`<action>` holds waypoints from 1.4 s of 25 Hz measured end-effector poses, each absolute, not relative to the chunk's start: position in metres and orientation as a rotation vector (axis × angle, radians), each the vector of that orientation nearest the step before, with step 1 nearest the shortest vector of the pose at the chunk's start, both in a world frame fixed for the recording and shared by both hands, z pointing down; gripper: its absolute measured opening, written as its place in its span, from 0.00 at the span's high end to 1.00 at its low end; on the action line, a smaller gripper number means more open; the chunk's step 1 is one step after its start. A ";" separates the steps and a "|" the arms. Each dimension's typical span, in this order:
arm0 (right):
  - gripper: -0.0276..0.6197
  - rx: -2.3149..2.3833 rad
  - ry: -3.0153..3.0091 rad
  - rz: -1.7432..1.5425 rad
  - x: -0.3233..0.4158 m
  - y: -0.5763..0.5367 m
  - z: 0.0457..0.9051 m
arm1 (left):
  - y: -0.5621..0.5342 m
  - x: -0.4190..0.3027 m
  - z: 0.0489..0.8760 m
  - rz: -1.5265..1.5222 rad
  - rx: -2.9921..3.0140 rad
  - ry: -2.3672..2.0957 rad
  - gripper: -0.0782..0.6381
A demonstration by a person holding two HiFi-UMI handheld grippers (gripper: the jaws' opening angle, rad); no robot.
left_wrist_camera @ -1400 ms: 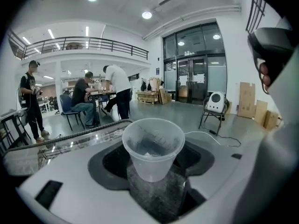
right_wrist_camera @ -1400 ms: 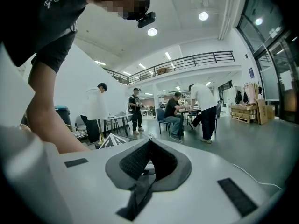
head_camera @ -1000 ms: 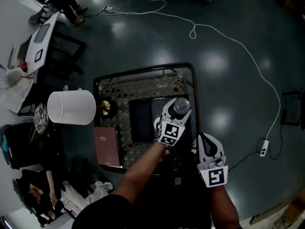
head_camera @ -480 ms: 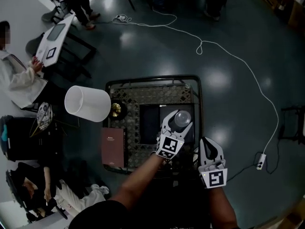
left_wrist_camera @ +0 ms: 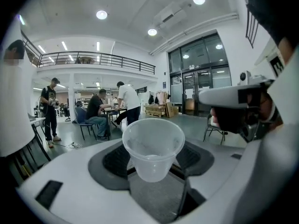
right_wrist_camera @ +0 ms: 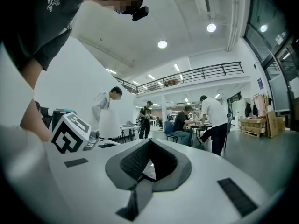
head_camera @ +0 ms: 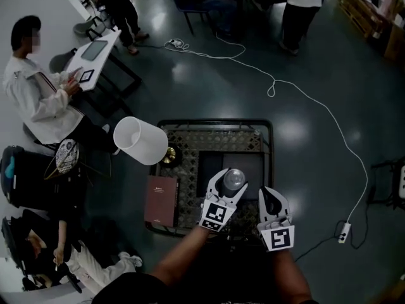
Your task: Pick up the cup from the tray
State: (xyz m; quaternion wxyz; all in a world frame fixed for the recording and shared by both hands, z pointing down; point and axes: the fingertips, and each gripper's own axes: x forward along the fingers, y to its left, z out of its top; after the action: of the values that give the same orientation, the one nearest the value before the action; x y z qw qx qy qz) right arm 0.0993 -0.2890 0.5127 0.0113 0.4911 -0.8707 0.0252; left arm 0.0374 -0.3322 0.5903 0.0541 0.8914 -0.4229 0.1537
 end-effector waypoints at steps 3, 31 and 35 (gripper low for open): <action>0.94 1.512 -2.733 0.047 0.092 -0.280 0.503 | -0.304 0.033 0.576 0.457 2.708 -1.268 0.47; 0.94 1.458 -2.732 -0.120 0.089 -0.287 0.453 | -0.296 0.019 0.504 0.340 2.733 -1.388 0.47; 0.94 1.452 -2.740 -0.118 0.089 -0.289 0.454 | -0.297 0.021 0.505 0.344 2.732 -1.388 0.47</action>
State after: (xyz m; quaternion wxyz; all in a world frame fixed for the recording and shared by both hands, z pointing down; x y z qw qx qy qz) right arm 0.0892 -0.2885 0.4545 0.0194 0.4677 -0.8828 -0.0382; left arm 0.0213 -0.2967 0.5050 0.0289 0.8856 -0.4500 0.1117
